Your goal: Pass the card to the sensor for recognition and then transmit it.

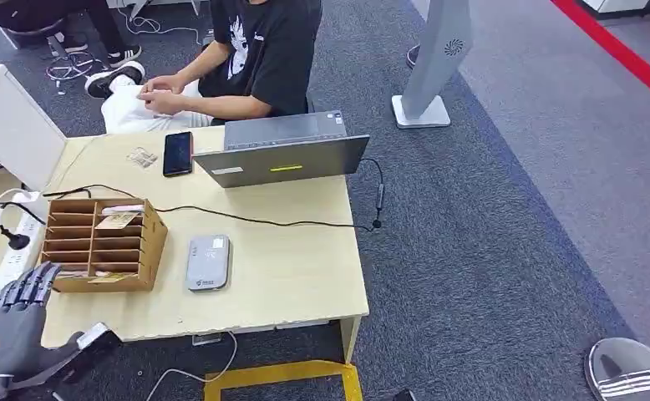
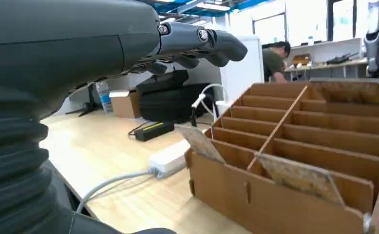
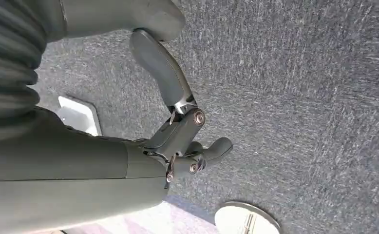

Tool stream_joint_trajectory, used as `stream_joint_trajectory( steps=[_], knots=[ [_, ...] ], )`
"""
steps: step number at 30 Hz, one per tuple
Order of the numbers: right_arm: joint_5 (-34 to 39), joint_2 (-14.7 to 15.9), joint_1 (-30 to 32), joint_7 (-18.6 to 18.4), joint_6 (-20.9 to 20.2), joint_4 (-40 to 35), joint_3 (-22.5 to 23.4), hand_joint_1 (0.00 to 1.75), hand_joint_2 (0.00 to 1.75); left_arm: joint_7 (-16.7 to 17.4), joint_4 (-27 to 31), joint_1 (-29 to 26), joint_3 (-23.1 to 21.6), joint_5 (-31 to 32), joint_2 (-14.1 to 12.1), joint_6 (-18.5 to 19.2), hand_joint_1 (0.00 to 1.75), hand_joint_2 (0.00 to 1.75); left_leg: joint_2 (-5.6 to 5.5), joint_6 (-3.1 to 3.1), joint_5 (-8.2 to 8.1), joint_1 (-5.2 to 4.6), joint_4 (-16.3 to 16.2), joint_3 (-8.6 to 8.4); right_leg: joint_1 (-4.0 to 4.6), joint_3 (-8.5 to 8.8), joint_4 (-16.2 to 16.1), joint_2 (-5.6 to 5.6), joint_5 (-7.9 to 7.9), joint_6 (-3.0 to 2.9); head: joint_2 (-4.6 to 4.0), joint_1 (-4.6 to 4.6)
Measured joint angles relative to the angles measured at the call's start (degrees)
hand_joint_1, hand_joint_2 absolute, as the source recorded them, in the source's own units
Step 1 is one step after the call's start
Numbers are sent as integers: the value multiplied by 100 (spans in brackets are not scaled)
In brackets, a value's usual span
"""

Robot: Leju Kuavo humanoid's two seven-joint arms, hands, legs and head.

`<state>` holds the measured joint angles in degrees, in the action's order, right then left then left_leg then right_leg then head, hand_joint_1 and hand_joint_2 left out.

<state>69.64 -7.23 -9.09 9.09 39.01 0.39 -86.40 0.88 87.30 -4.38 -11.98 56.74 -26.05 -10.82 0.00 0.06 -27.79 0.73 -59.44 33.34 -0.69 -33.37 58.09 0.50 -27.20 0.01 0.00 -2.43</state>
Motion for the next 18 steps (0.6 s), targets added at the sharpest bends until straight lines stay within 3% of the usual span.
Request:
stream_joint_trajectory(
  steps=[10, 18],
  knots=[
    [-183, -33, -49, -94, 0, -2, -133, 0, 175, -88, -520, 199, 2, 410, 188, 199, 0, 175, -1, 0, 0, 1, -1, -1, 0, -2, -1, 0, 0, 0, 0, 0],
    [-363, -120, -132, -164, 0, -4, -181, 0, 175, -199, -1112, 876, -155, 887, 389, 350, 0, 175, -6, 1, 5, 1, -1, -2, 0, 1, 0, -4, 4, 0, 0, 0]
  ],
)
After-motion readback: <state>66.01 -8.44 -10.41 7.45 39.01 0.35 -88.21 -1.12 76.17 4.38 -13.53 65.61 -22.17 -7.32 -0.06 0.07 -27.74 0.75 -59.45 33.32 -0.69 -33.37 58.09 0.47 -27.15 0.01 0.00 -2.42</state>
